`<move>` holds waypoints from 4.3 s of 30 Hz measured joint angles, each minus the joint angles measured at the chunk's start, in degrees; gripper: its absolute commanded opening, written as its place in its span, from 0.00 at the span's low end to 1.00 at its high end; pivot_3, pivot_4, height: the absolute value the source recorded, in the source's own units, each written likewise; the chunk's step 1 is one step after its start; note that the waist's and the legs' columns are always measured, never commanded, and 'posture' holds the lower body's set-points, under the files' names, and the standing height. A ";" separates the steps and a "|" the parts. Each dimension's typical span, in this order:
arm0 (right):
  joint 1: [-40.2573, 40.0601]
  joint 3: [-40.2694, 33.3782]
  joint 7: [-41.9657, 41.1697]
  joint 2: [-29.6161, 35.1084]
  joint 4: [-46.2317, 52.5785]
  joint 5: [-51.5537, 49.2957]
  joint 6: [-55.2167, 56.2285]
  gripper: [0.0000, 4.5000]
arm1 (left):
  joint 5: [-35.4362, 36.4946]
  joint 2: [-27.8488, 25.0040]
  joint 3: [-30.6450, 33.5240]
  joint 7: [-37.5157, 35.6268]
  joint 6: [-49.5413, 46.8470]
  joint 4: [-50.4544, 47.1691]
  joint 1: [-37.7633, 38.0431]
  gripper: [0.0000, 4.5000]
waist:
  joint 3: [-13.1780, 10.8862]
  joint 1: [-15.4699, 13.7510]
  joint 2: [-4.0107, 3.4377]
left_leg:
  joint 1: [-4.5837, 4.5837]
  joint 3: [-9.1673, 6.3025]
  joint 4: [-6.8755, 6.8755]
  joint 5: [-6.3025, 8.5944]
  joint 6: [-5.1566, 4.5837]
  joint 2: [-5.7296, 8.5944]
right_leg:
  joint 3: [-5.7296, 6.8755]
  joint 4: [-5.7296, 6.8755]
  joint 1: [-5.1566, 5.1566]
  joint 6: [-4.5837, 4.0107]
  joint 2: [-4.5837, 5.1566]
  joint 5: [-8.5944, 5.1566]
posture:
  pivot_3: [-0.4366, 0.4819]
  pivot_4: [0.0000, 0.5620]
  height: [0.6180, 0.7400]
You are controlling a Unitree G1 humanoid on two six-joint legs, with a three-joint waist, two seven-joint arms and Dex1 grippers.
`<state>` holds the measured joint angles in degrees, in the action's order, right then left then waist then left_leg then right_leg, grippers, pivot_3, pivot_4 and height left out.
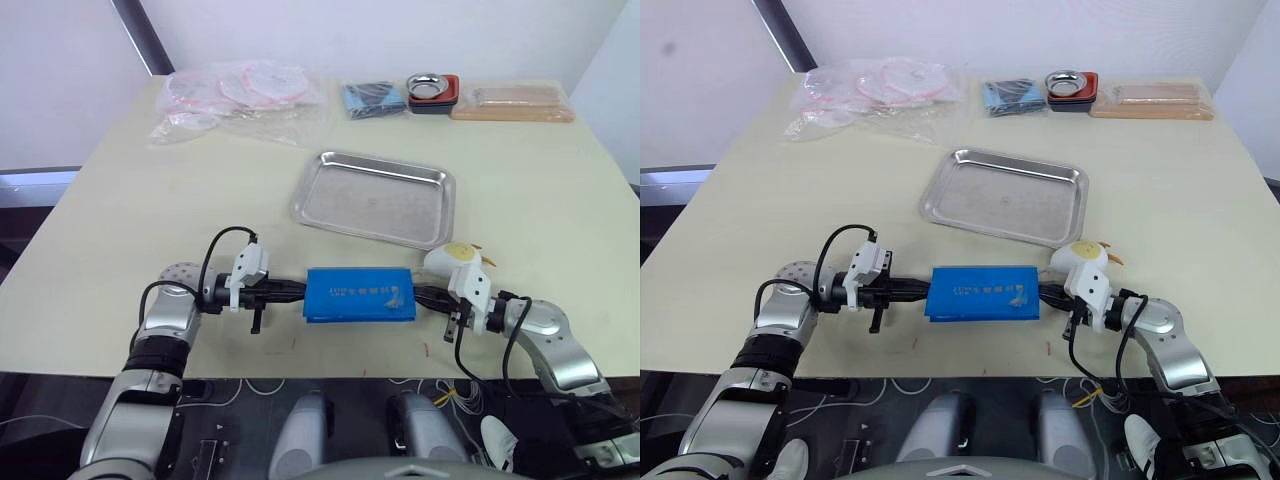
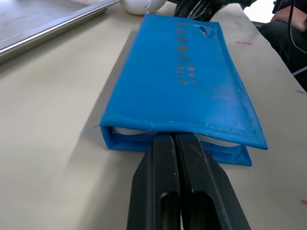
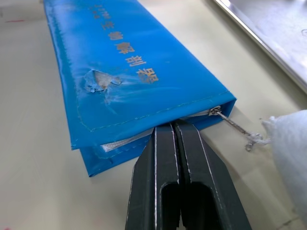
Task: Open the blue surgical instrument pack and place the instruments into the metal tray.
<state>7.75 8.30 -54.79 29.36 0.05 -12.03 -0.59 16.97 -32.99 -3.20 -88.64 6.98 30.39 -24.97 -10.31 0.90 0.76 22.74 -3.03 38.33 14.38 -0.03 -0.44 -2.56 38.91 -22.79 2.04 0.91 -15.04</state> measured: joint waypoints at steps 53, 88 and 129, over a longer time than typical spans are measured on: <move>13.21 4.35 -15.85 -1.56 -21.98 4.20 42.90 0.94 | 23.75 -21.53 22.51 8.38 -27.04 -52.73 29.12 1.00 | -0.11 0.11 -0.04 | -0.18 0.19 -0.06 0.00 0.02 -0.37 | -0.17 -0.04 0.00 -0.07 -0.05 0.01 | 0.48 0.27 1.00; 9.50 6.69 -18.27 9.82 6.41 -11.71 -4.17 0.01 | 18.79 -13.49 15.56 5.03 -13.89 -44.16 22.98 1.00 | -0.11 -0.04 -0.03 | -0.13 -0.07 -0.07 0.00 0.01 -0.33 | -0.16 -0.04 -0.01 -0.08 0.00 0.01 | 0.48 0.27 1.00; 23.57 6.84 -17.16 5.50 3.53 -10.78 -25.50 0.01 | 12.73 0.83 2.96 -0.04 -13.49 -12.53 2.81 1.00 | -0.09 1.04 0.00 | 0.02 -0.37 -0.03 0.00 0.01 -0.15 | 0.09 -0.04 -0.02 -0.05 0.02 0.02 | 0.48 0.27 1.00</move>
<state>31.32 15.14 -71.95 34.86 3.58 -22.81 -26.08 29.69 -32.17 -0.24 -88.69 -6.52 17.86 -22.16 -10.40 1.94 0.76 22.76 -3.40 38.30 14.38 -0.02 -0.58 -2.48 38.87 -22.80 1.99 0.93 -15.02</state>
